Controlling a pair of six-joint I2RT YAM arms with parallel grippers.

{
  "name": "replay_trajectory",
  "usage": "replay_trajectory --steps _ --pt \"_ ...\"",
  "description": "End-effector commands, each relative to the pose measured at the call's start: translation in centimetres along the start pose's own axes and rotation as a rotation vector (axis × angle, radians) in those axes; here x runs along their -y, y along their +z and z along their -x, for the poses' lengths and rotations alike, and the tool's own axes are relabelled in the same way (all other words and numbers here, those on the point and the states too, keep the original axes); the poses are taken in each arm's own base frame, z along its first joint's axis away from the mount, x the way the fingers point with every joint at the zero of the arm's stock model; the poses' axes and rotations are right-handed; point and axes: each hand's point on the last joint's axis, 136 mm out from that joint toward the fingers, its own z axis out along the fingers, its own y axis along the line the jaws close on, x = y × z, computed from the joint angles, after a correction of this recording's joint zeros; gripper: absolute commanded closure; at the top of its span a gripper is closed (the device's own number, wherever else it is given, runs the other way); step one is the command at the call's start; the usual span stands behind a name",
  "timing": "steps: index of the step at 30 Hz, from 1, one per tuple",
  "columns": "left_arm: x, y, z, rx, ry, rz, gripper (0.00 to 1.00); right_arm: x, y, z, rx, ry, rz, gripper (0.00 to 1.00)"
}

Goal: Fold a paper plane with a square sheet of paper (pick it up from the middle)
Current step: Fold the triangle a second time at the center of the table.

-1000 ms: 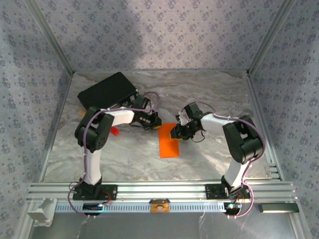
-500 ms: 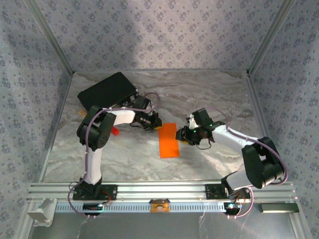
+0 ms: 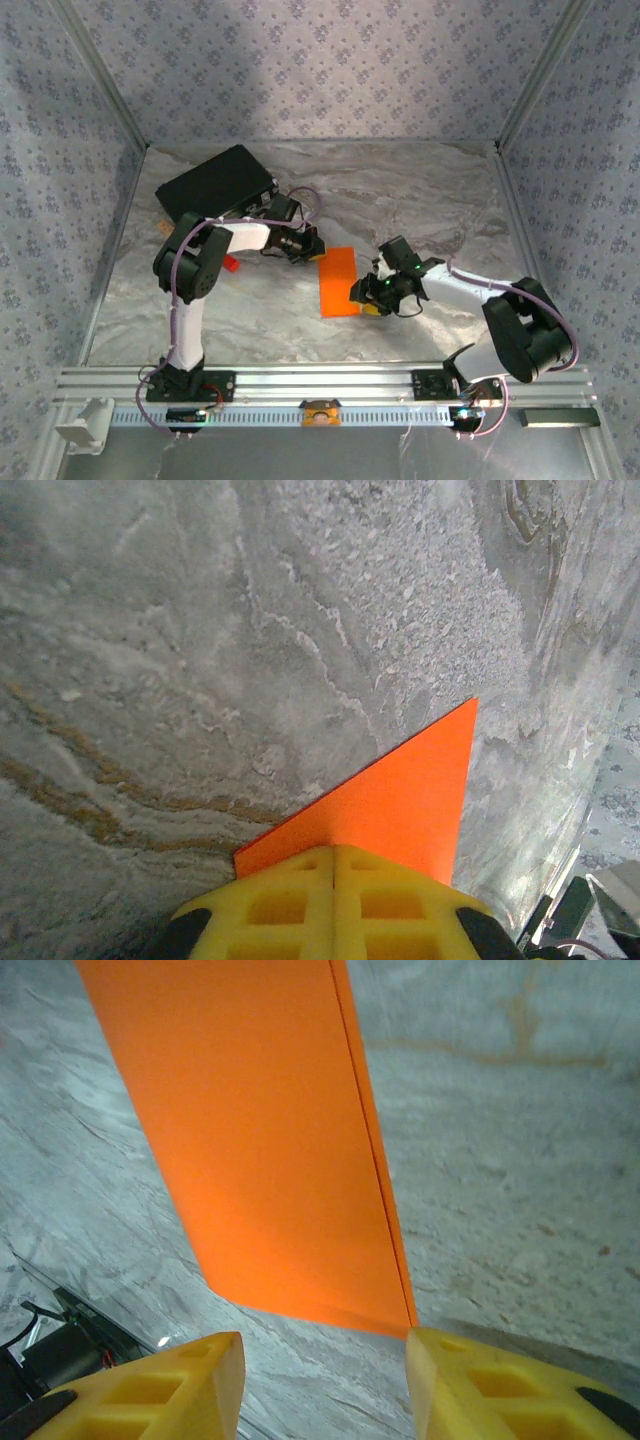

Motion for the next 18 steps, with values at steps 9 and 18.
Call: replay_trajectory --steps 9,18 --pt "-3.1 0.5 -2.0 -0.045 -0.062 0.102 0.98 0.3 1.2 -1.0 -0.033 0.051 0.009 0.54" --pt "-3.0 0.6 -2.0 -0.045 -0.069 0.091 0.98 0.0 1.6 -0.6 -0.024 0.030 -0.001 0.56"
